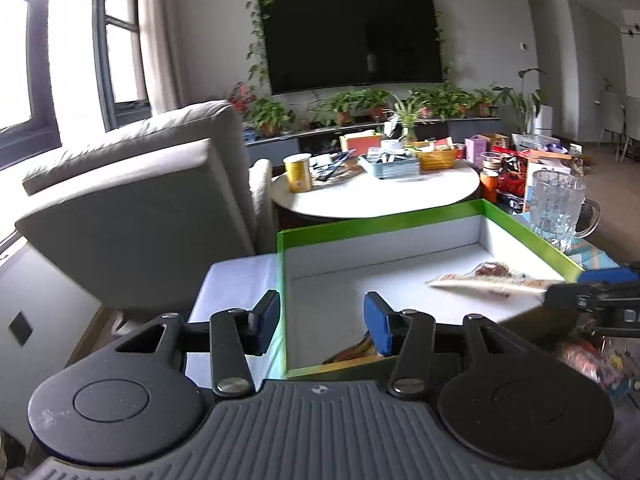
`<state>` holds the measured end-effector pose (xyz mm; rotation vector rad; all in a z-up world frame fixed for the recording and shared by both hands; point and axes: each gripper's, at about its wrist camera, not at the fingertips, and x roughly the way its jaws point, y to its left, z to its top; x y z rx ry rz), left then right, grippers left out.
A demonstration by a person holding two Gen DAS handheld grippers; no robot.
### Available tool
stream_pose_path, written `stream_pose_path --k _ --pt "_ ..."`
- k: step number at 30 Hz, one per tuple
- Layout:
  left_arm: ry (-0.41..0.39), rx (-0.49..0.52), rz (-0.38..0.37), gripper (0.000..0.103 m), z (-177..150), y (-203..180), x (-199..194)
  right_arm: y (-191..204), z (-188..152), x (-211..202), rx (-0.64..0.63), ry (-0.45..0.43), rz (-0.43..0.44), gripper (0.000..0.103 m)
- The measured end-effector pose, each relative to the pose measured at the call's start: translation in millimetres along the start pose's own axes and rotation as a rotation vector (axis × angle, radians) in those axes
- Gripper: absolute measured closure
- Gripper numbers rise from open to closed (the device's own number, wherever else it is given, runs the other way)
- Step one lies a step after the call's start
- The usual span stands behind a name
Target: Organize snacks
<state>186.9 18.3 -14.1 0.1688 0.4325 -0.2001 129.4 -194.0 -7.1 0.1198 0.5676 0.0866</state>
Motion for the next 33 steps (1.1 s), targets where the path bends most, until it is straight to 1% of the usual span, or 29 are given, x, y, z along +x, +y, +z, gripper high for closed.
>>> stream_pose_path --k 2,5,8,11,13,16,18,21,23,26,28,33 --pt "0.014 -0.016 0.01 0.056 -7.3 8.0 -8.6 -1.3 -6.9 -5.6 0.008 0.018 0.006 0.056" --pt "0.052 -0.033 0.029 0.055 -22.0 18.2 -20.0 -0.3 -16.0 -10.9 0.032 0.052 0.028 0.056" --pt "0.083 -0.051 0.065 0.055 -35.2 24.9 -28.1 5.6 -24.6 -14.8 0.038 0.085 0.069 0.056" --pt "0.111 -0.081 0.077 0.055 -48.5 33.5 -37.4 16.0 -33.3 -19.6 0.021 0.105 0.115 0.055" --pt "0.128 -0.076 0.079 0.055 -55.5 35.2 -43.1 22.6 -39.8 -23.4 0.004 0.116 0.136 0.053" --pt "0.14 -0.037 0.066 0.055 -65.3 31.8 -51.3 31.9 -45.6 -27.0 -0.021 0.131 0.162 0.053" --pt "0.147 -0.008 0.054 0.055 -69.4 26.8 -54.2 36.7 -47.5 -29.3 -0.032 0.138 0.179 0.052" --pt "0.157 0.003 0.037 0.055 -73.1 21.5 -56.5 44.9 -51.4 -32.4 -0.062 0.152 0.208 0.051" --pt "0.169 -0.003 0.028 0.055 -74.0 19.7 -57.4 50.5 -55.9 -32.4 -0.098 0.171 0.228 0.045" --pt "0.189 -0.02 0.027 0.055 -74.9 20.5 -57.7 57.6 -64.2 -25.4 -0.152 0.207 0.254 0.044" --pt "0.199 -0.035 0.032 0.055 -76.2 23.0 -58.1 59.0 -70.4 -17.7 -0.163 0.24 0.267 0.044" --pt "0.224 -0.061 0.049 0.055 -79.8 30.4 -57.7 60.0 -75.4 -8.5 -0.197 0.246 0.26 0.039"
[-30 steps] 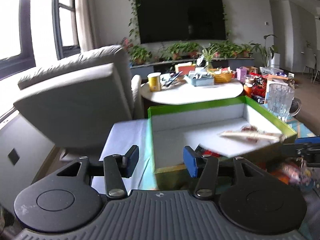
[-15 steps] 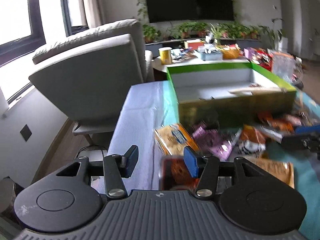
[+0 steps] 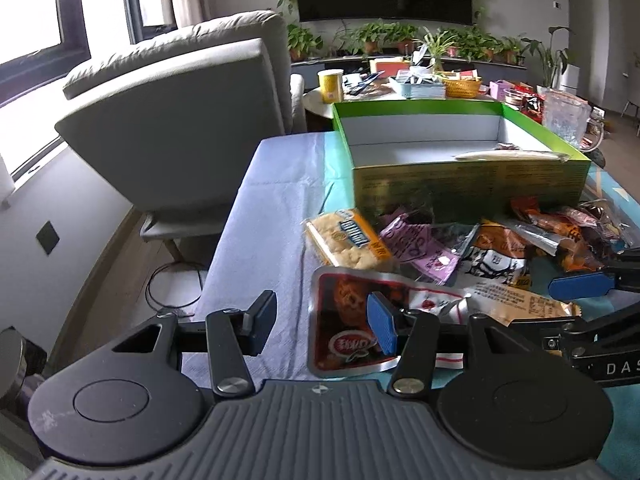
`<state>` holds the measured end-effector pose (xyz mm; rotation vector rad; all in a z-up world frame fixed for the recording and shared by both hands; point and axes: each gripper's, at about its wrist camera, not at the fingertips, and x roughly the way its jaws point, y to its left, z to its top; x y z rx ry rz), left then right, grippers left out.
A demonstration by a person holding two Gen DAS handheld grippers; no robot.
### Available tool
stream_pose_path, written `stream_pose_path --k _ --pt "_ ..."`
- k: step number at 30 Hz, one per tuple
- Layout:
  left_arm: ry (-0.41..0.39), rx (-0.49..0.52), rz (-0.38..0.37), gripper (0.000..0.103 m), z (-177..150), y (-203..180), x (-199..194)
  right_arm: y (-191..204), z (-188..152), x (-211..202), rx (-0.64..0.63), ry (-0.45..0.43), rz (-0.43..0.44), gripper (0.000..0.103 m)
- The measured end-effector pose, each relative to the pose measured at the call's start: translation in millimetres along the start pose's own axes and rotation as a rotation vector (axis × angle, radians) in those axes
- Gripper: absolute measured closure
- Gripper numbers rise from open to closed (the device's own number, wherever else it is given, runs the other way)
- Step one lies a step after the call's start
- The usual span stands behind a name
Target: Organize snacks
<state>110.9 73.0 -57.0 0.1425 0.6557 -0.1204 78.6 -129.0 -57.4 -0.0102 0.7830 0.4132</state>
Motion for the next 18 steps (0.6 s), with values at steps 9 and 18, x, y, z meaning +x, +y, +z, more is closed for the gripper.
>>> stream_pose_path --k 9,18 --pt "0.018 -0.025 0.003 0.055 0.9 1.3 1.3 13.1 -2.7 1.7 -0.144 0.047 -0.045 0.049" --pt "0.07 -0.077 -0.031 0.047 2.1 -5.9 -2.3 7.5 -26.4 -28.1 -0.079 0.097 -0.099 0.053"
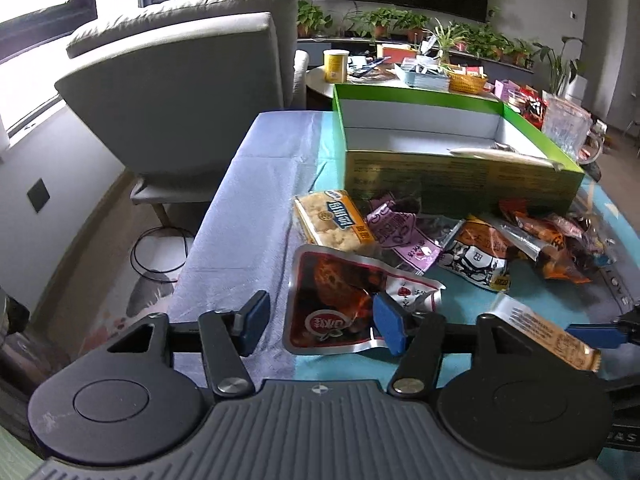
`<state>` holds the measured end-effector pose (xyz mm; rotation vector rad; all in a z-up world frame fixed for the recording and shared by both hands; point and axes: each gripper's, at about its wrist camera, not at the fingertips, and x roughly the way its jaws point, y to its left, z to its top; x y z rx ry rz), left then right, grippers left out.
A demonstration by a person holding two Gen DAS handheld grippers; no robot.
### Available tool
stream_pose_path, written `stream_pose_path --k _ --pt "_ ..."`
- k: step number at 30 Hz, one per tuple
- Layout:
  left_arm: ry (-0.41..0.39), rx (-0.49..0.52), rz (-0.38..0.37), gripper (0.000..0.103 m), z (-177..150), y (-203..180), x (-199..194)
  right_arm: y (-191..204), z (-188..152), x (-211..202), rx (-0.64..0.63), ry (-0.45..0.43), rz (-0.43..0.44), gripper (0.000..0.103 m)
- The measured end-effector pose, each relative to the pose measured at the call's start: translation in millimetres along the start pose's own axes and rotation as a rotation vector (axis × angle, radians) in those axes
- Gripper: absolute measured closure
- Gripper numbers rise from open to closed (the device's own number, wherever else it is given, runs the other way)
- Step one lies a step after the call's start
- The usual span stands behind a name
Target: Organize snacks
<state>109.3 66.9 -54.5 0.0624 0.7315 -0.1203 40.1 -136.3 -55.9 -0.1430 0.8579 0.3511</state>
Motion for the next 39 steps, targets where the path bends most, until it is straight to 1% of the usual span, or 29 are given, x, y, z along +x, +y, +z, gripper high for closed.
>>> stream_pose_path --k 2,3,6,8,10,14,16,18,21,22,23,24,25,26,28,31,33,36,37,39 --pt "0.001 0.013 0.034 0.047 0.1 -2.8 2.7 0.2 -2.6 -2.2 0.004 0.004 -0.001 0.051" --pt "0.0 0.009 0.038 0.047 0.3 -2.8 3.6 0.9 -3.8 -2.5 0.0 -0.001 -0.003 0.051" --pt "0.008 -0.009 0.008 0.047 1.1 0.1 7.5 4.0 -4.4 -0.2 -0.009 -0.008 -0.012 0.048" --pt "0.018 -0.03 -0.019 0.046 0.1 2.9 11.7 6.1 -4.1 1.1 -0.012 -0.012 -0.004 0.041" --pt "0.051 -0.096 -0.033 0.046 -0.2 9.7 18.5 8.8 -4.6 3.1 -0.023 -0.017 0.002 0.039" --pt "0.081 -0.241 -0.089 0.045 -2.1 26.9 23.2 7.2 -4.6 3.7 -0.013 -0.025 0.009 0.037" --pt "0.089 -0.285 -0.103 0.045 -3.4 31.4 24.8 7.0 -4.7 3.5 -0.011 -0.027 0.009 0.037" --pt "0.086 -0.305 -0.11 0.045 -2.3 33.0 26.4 7.6 -4.7 3.7 -0.012 -0.029 0.007 0.038" --pt "0.061 -0.278 -0.118 0.047 1.6 29.2 26.5 7.8 -5.4 3.7 -0.009 -0.034 0.006 0.039" --pt "0.057 -0.26 -0.122 0.05 3.1 26.5 26.7 7.7 -5.7 3.7 -0.008 -0.035 0.006 0.039" --pt "0.052 -0.238 -0.125 0.06 4.6 23.0 26.5 7.7 -5.8 3.7 -0.008 -0.035 0.006 0.039" --pt "0.049 -0.214 -0.136 0.067 5.5 19.8 25.9 7.4 -6.1 3.6 -0.007 -0.036 0.005 0.039" --pt "0.054 -0.181 -0.165 0.076 5.3 15.5 24.2 7.3 -6.2 3.5 -0.006 -0.036 0.005 0.039" --pt "0.063 -0.158 -0.199 0.078 5.4 13.2 22.3 7.3 -6.2 3.4 -0.005 -0.036 0.005 0.039" --pt "0.078 -0.117 -0.234 0.078 1.2 7.1 16.0 7.5 -6.5 3.1 -0.004 -0.036 0.004 0.039" --pt "0.097 -0.05 -0.246 0.078 -9.4 1.2 4.8 7.1 -6.8 2.6 -0.002 -0.035 0.002 0.039" --pt "0.117 -0.048 -0.248 0.078 -15.7 3.4 0.0 6.4 -7.6 2.1 -0.002 -0.036 0.002 0.039" --pt "0.124 -0.057 -0.261 0.078 -18.4 8.2 -7.1 6.2 -8.3 1.6 0.0 -0.035 0.0 0.039" --pt "0.123 -0.05 -0.269 0.078 -18.1 8.2 -9.3 6.1 -8.3 1.6 0.001 -0.034 -0.002 0.039" --pt "0.1 0.004 -0.269 0.077 -14.7 5.2 -15.2 6.1 -8.5 1.4 0.006 -0.033 -0.006 0.039"
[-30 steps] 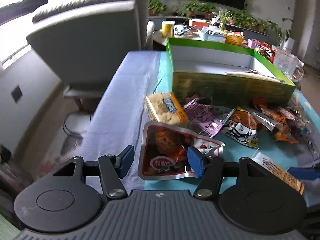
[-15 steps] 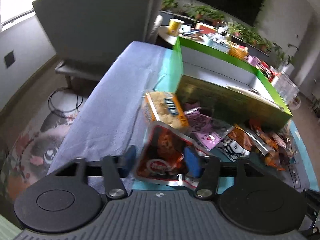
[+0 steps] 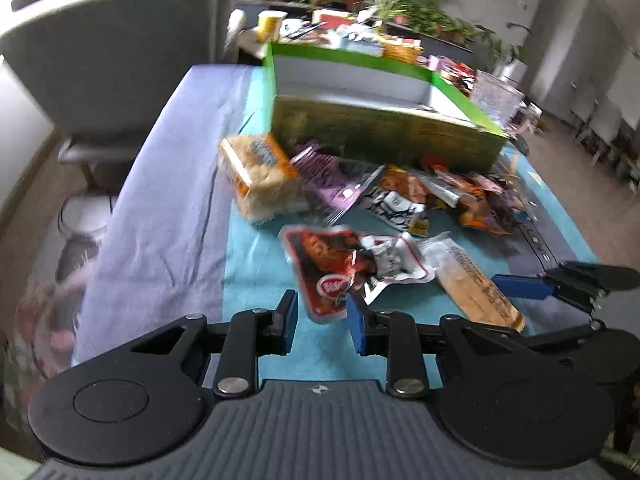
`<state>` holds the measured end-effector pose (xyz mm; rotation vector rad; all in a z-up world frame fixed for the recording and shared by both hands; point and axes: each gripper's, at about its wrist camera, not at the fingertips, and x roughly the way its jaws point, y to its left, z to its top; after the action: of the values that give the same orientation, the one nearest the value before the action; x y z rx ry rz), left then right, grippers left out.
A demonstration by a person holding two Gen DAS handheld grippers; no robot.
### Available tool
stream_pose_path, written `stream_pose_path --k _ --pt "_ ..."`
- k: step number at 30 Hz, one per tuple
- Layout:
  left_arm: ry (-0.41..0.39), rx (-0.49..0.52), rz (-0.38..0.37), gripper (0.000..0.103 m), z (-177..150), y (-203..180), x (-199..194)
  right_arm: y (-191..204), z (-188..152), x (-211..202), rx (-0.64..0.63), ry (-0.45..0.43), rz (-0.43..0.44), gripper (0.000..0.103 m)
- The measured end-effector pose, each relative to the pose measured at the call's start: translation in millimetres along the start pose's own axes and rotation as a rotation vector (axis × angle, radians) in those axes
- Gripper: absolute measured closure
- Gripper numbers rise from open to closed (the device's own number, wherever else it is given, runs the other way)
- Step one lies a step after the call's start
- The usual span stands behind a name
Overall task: Organize snacks
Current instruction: 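Position the right gripper over the tan bar while the left hovers over the sausage pouch, then grasp the tan wrapped bar with the right gripper while the left grasps the red-white sausage pouch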
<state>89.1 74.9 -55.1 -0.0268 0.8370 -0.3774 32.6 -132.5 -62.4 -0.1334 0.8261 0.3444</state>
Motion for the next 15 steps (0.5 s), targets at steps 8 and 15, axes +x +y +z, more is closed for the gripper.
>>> stream_pose_path --k 8,15 --pt "-0.074 0.483 -0.068 0.037 33.6 -26.6 18.9 -0.1 -0.8 -0.8 0.011 0.005 -0.012 0.039" --pt "0.113 0.733 -0.14 0.036 36.0 -37.3 50.3 -1.4 -1.7 -1.6 0.02 0.008 -0.019 0.039"
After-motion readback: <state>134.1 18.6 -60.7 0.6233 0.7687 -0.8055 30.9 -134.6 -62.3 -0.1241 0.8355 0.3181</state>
